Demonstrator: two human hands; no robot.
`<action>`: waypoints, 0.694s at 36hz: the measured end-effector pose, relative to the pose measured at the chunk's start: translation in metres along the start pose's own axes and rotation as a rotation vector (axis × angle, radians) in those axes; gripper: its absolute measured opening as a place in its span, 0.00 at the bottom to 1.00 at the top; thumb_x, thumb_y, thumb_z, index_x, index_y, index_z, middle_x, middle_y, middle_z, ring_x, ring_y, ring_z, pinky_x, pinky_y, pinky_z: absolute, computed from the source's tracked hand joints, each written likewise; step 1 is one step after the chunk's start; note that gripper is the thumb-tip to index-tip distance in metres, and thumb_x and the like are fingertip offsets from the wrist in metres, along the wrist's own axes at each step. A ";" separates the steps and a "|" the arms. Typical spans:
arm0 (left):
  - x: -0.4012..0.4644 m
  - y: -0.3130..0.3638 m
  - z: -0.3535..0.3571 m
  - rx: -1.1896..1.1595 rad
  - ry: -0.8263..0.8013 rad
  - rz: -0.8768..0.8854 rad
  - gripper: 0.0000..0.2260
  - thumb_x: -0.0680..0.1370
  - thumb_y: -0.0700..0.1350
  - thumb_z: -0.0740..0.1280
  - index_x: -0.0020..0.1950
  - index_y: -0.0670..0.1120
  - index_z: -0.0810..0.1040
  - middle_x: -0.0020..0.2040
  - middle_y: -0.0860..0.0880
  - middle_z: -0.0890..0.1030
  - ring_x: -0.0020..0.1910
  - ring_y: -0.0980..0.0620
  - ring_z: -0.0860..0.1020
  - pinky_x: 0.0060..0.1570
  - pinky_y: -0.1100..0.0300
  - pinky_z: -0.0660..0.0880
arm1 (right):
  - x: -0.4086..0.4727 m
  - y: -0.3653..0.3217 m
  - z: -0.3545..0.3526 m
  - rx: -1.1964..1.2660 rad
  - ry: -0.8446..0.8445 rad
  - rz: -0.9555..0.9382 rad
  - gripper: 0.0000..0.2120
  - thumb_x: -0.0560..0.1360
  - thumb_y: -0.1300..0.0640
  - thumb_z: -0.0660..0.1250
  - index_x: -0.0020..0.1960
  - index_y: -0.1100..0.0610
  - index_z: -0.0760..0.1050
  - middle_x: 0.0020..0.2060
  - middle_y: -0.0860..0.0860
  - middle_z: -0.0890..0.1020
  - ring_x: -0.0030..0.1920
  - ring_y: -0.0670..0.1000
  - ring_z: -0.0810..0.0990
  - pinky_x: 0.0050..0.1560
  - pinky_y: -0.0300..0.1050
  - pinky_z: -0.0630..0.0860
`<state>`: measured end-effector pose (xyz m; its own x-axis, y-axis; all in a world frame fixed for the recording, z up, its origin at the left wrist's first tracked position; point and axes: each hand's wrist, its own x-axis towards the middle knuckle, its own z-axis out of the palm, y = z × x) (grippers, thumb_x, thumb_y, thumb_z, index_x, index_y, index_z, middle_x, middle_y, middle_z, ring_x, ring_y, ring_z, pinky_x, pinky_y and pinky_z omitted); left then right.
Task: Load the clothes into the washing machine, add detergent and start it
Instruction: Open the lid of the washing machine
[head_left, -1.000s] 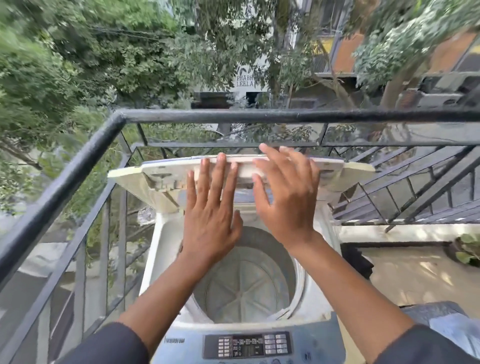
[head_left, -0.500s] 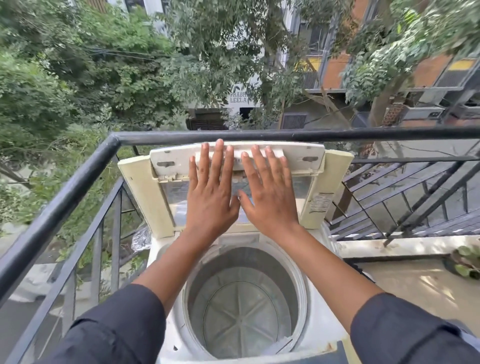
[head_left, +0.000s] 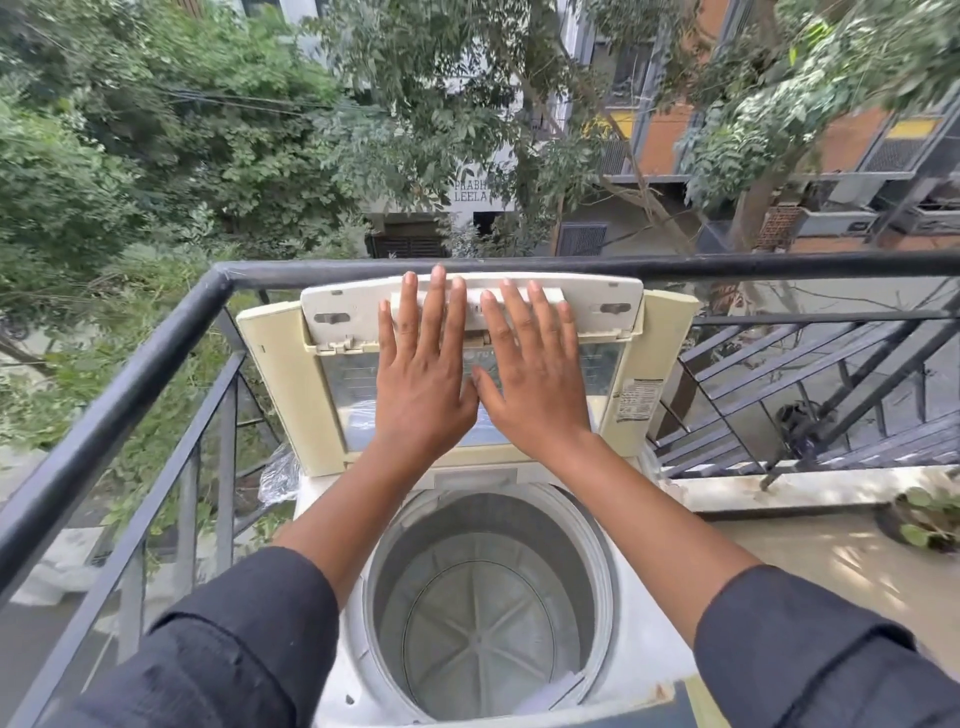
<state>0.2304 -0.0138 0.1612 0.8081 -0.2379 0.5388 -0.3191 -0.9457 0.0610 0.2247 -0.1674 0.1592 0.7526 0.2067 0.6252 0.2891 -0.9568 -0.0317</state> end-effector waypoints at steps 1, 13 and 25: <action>-0.002 0.000 -0.001 -0.001 0.003 0.002 0.45 0.78 0.52 0.65 0.86 0.44 0.42 0.87 0.44 0.41 0.85 0.39 0.39 0.82 0.35 0.48 | -0.001 0.000 -0.001 0.000 0.001 -0.001 0.37 0.79 0.46 0.66 0.84 0.55 0.57 0.83 0.55 0.57 0.83 0.61 0.52 0.80 0.66 0.51; -0.010 0.005 -0.015 -0.035 -0.009 0.011 0.45 0.78 0.54 0.65 0.86 0.43 0.43 0.87 0.43 0.41 0.85 0.38 0.38 0.82 0.35 0.47 | -0.010 -0.006 -0.027 -0.003 -0.004 0.085 0.41 0.77 0.46 0.69 0.83 0.56 0.56 0.84 0.54 0.55 0.83 0.60 0.52 0.80 0.68 0.49; -0.027 0.010 -0.030 -0.099 0.011 0.069 0.46 0.77 0.51 0.66 0.86 0.41 0.43 0.86 0.42 0.42 0.85 0.39 0.39 0.82 0.37 0.47 | -0.036 -0.004 -0.046 -0.005 -0.077 0.170 0.38 0.80 0.44 0.63 0.85 0.53 0.51 0.84 0.53 0.52 0.84 0.57 0.50 0.80 0.65 0.53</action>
<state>0.1901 -0.0098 0.1724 0.7771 -0.2989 0.5539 -0.4218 -0.9005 0.1058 0.1688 -0.1807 0.1726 0.8335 0.0566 0.5496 0.1509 -0.9803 -0.1277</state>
